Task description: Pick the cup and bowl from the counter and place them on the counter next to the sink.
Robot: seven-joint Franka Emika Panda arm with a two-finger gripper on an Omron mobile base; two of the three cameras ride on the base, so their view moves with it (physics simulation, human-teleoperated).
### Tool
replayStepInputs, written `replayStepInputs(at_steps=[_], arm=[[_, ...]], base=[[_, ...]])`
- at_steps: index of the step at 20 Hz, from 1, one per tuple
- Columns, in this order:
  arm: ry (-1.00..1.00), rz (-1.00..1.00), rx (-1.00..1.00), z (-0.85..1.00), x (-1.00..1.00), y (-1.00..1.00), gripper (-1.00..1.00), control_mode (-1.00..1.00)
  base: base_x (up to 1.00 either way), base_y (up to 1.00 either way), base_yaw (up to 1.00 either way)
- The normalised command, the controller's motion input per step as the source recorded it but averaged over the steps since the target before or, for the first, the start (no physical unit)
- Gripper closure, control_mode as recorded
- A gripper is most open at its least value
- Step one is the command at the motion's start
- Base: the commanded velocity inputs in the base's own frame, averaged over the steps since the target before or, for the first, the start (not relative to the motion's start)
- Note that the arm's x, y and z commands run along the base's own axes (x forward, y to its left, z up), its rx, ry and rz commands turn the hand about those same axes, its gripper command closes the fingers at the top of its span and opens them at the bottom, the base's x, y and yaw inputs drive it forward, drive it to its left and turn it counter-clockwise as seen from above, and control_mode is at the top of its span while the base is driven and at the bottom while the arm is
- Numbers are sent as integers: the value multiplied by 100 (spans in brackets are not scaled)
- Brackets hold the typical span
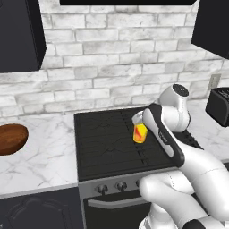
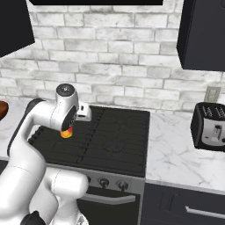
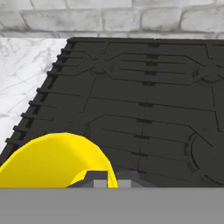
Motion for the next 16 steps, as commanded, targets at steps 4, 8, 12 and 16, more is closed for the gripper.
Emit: replayStepInputs(at_steps=[4,8,12,16], arm=[[0,0,0,0,0,0,100,-100],[0,0,0,0,0,0,100,-100],[0,0,0,0,0,0,100,100],[0,0,0,0,0,0,100,100]], base=[[0,0,0],[0,0,0],[0,0,0],[-37,1,0]])
